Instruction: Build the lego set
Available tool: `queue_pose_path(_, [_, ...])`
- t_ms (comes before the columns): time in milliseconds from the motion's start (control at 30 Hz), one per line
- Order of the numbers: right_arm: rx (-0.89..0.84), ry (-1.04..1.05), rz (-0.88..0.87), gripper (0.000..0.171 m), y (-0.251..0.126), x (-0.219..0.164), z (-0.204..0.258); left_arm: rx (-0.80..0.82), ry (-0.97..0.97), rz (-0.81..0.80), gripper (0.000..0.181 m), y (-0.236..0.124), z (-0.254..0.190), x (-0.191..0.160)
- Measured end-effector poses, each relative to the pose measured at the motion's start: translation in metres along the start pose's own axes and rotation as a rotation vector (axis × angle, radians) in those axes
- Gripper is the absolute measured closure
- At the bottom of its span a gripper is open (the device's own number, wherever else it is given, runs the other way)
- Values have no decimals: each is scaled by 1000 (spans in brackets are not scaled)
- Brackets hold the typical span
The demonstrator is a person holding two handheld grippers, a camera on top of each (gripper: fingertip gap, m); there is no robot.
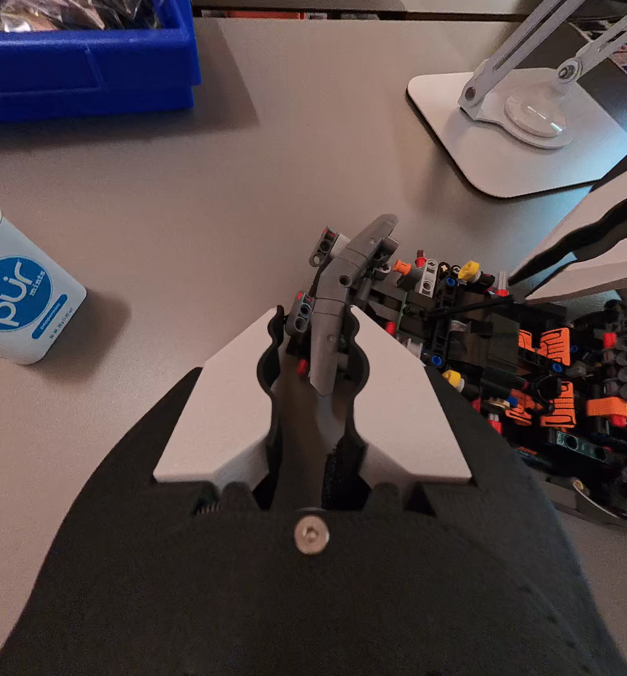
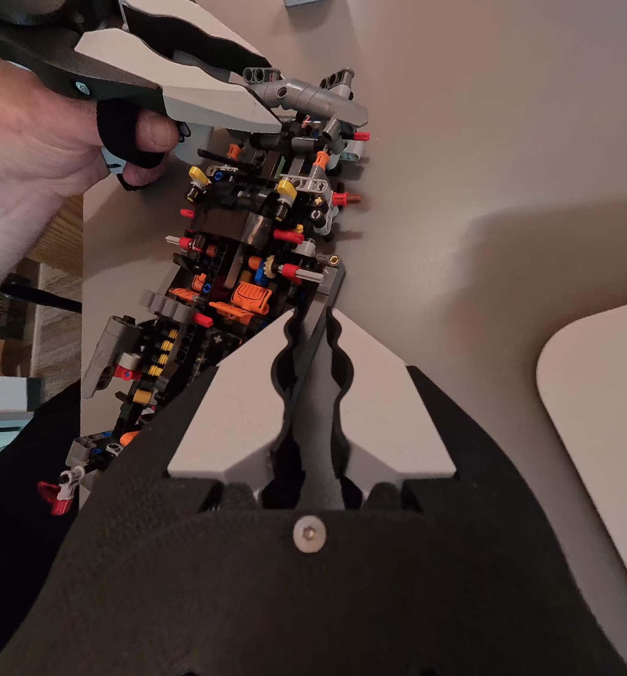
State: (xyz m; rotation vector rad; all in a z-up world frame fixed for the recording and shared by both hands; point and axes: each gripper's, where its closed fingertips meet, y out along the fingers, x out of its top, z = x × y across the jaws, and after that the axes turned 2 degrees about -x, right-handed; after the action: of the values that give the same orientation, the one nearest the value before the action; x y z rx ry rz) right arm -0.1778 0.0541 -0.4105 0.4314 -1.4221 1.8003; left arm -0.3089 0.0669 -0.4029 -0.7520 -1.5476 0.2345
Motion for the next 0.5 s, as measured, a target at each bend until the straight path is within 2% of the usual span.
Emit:
queue_pose_path(33, [-9,-5,-9,159,-2,2,0,3,3,-9,151,0,0,1])
queue_pose_path(300, [-46,-46,-76,151,-15,20,3,41,47,-31,151,-6,-2,9])
queue_pose_path(500, [-7,-26,-59,142,-25,10,10,62,90,-46,151,-12,-7,22])
